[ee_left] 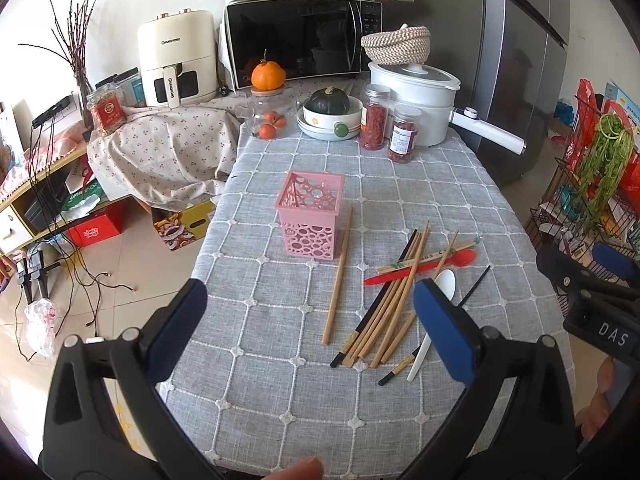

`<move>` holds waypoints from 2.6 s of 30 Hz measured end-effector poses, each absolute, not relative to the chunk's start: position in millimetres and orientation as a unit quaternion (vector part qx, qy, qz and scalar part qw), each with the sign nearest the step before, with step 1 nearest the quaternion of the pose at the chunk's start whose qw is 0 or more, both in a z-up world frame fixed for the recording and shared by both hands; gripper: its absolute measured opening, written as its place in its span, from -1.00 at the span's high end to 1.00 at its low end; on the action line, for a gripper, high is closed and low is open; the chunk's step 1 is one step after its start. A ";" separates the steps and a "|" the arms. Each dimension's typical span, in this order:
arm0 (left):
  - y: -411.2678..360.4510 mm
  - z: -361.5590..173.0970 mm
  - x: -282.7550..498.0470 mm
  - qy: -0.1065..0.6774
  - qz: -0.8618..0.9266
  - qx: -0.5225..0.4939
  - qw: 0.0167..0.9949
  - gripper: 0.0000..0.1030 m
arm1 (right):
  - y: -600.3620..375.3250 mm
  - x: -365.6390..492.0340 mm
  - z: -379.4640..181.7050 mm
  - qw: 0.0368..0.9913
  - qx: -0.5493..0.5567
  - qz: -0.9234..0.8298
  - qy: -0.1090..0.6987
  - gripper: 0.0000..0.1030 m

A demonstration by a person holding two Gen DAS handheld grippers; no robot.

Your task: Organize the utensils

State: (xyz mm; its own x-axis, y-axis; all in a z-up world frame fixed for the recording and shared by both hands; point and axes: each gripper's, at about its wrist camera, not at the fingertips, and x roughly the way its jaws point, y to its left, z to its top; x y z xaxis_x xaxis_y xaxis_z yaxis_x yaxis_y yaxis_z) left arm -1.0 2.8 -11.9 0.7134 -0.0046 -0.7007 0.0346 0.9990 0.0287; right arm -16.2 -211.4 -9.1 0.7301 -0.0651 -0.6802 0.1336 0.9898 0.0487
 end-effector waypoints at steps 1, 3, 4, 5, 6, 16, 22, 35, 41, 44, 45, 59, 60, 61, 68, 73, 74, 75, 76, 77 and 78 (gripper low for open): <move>1.4 -9.5 -1.6 0.378 -0.010 0.021 0.926 -0.99 | -211.4 -16.1 -9.1 0.929 0.047 -0.054 0.364 -1.00; 1.8 -9.9 -1.9 0.379 -0.011 0.020 0.925 -0.99 | -211.4 -16.0 -8.9 0.929 0.047 -0.054 0.364 -1.00; 1.5 -10.0 -2.1 0.378 -0.011 0.020 0.925 -0.99 | -211.4 -16.1 -9.0 0.929 0.047 -0.054 0.364 -1.00; 1.7 -10.3 -2.4 0.379 -0.011 0.020 0.925 -0.99 | -211.3 -16.2 -9.1 0.929 0.047 -0.054 0.364 -1.00; 2.0 -10.4 -2.8 0.379 -0.011 0.019 0.925 -0.99 | -211.3 -16.2 -9.0 0.929 0.047 -0.054 0.364 -1.00; -0.5 -13.4 -7.1 0.380 -0.011 0.019 0.925 -0.99 | -211.6 -16.2 -9.0 0.929 0.047 -0.054 0.364 -1.00; 0.9 -11.6 -4.7 0.380 -0.011 0.019 0.925 -0.99 | -211.7 -16.3 -9.3 0.929 0.047 -0.053 0.364 -1.00; 1.2 -10.6 -3.2 0.380 -0.012 0.018 0.925 -0.99 | -211.7 -16.5 -9.7 0.928 0.047 -0.054 0.366 -1.00; 1.2 -10.0 -1.7 0.381 -0.011 0.019 0.924 -0.99 | -212.4 -16.5 -12.4 0.927 0.047 -0.054 0.367 -1.00; 1.5 -10.0 -1.7 0.381 -0.011 0.019 0.924 -0.99 | -212.3 -16.3 -12.3 0.927 0.046 -0.055 0.367 -1.00; 1.5 -10.0 -1.6 0.381 -0.011 0.019 0.924 -0.99 | -212.1 -16.0 -11.9 0.927 0.047 -0.055 0.367 -1.00; -1.9 -14.9 9.7 0.369 -0.046 0.016 0.928 -0.99 | -220.7 -10.2 -9.4 0.926 0.060 -0.059 0.369 -1.00; -2.0 -17.1 13.9 0.377 -0.066 0.009 0.924 -0.99 | -223.5 -7.8 -9.9 0.926 0.064 -0.053 0.369 -1.00; -3.3 -19.3 19.8 0.388 -0.082 0.003 0.918 -0.99 | -226.6 -4.0 -11.4 0.924 0.066 -0.050 0.372 -1.00; -16.9 -38.9 63.2 0.469 -0.158 -0.009 0.869 -0.95 | -250.3 31.6 -31.2 0.896 0.068 -0.047 0.436 -1.00; -32.7 -39.8 94.5 0.502 -0.170 0.029 0.848 -0.63 | -264.3 56.3 -47.1 0.872 0.072 -0.036 0.482 -1.00; -35.6 -40.9 100.6 0.509 -0.173 0.029 0.842 -0.59 | -267.4 60.7 -50.0 0.868 0.079 -0.033 0.489 -1.00; -39.8 -42.8 107.6 0.519 -0.180 0.027 0.835 -0.57 | -270.6 64.5 -52.8 0.864 0.087 -0.031 0.496 -1.00; -44.6 -45.8 114.0 0.530 -0.186 0.025 0.827 -0.49 | -273.8 68.1 -55.5 0.859 0.096 -0.029 0.502 -0.99; -50.6 -49.6 120.1 0.540 -0.193 0.022 0.819 -0.37 | -276.9 71.4 -57.8 0.855 0.104 -0.027 0.508 -0.99; -57.5 -53.7 124.8 0.547 -0.202 0.023 0.812 -0.31 | -281.0 74.4 -60.4 0.851 0.113 -0.028 0.512 -0.99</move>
